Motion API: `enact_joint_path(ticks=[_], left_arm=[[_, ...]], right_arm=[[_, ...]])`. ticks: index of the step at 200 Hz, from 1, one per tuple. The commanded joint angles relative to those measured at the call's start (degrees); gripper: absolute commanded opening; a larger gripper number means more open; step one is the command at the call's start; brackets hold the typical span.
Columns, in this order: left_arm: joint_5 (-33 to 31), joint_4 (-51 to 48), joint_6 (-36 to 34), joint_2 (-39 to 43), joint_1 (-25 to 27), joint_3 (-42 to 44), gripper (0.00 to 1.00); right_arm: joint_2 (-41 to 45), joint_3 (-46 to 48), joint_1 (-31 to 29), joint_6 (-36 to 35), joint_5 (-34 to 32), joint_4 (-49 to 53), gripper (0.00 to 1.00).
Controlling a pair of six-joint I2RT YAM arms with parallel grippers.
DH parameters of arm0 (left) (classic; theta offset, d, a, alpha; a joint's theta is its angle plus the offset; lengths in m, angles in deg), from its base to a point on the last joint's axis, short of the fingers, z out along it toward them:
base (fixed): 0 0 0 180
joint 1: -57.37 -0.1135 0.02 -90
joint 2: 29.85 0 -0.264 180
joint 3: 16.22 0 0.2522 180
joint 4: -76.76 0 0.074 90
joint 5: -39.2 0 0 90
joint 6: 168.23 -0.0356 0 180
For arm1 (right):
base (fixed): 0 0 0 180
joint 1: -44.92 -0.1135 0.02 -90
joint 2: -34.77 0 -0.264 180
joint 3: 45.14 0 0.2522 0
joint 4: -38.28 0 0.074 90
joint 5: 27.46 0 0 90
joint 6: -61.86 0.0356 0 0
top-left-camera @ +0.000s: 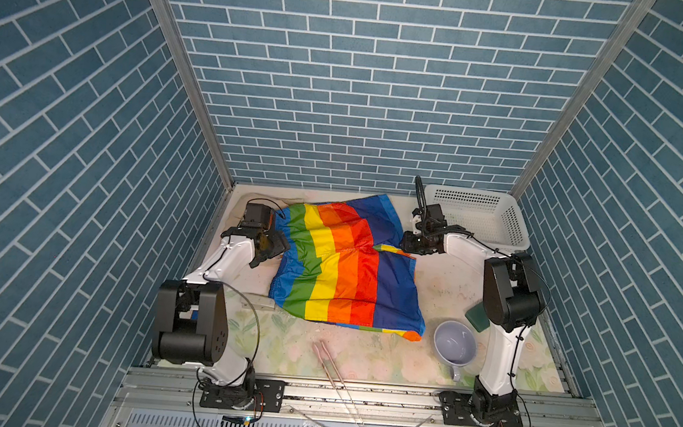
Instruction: Fold and stack the shorts
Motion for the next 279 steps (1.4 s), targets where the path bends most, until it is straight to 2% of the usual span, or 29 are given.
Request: enact_joint_path(ticks=[1, 63, 126, 136, 145, 162, 171, 188, 240, 255, 279], left_arm=[[0.47, 4.89, 0.53, -1.95, -1.21, -3.37, 0.87], [2.01, 9.89, 0.90, -12.59, -2.23, -13.28, 0.89], [1.10, 7.89, -0.71, -21.09, -2.77, -19.29, 0.81], [1.77, 7.77, -1.12, -22.40, -2.85, -20.50, 0.77], [2.91, 7.42, -1.26, -23.49, -2.82, -21.76, 0.68], [4.88, 7.27, -1.39, -24.33, -2.80, -23.54, 0.33], [5.32, 7.64, -1.30, -23.79, -2.85, -23.59, 0.18], [4.87, 7.76, -1.50, -21.77, -2.85, -23.50, 0.01], [2.36, 7.34, -2.97, -14.70, -2.98, -22.79, 0.00], [2.48, 6.93, -3.23, -13.95, -3.15, -23.17, 0.00], [3.70, 6.40, -3.22, -14.04, -3.37, -24.01, 0.00]], right_arm=[[-0.58, -0.71, 0.31, 0.60, 0.66, -0.39, 0.40], [-0.07, -2.33, 0.31, -0.11, -0.27, -0.70, 0.42], [-7.02, -16.74, 0.31, -0.68, -0.04, 0.64, 0.50], [-8.66, -19.39, 0.31, -0.91, 0.07, 0.70, 0.50], [-9.63, -21.70, 0.31, -1.35, 0.24, 0.44, 0.51], [-14.26, -26.15, 0.31, -2.37, 0.49, -0.55, 0.52], [-16.57, -29.14, 0.26, -2.97, 0.34, -0.77, 0.52], [-21.26, -35.75, 0.31, -3.27, 0.00, -0.07, 0.53], [-38.65, -60.99, 0.22, -3.21, -2.46, 6.77, 0.54], [-41.38, -64.58, 0.18, -3.52, -4.41, 7.32, 0.56], [-42.64, -65.33, 0.20, -4.14, -5.86, 6.21, 0.58]])
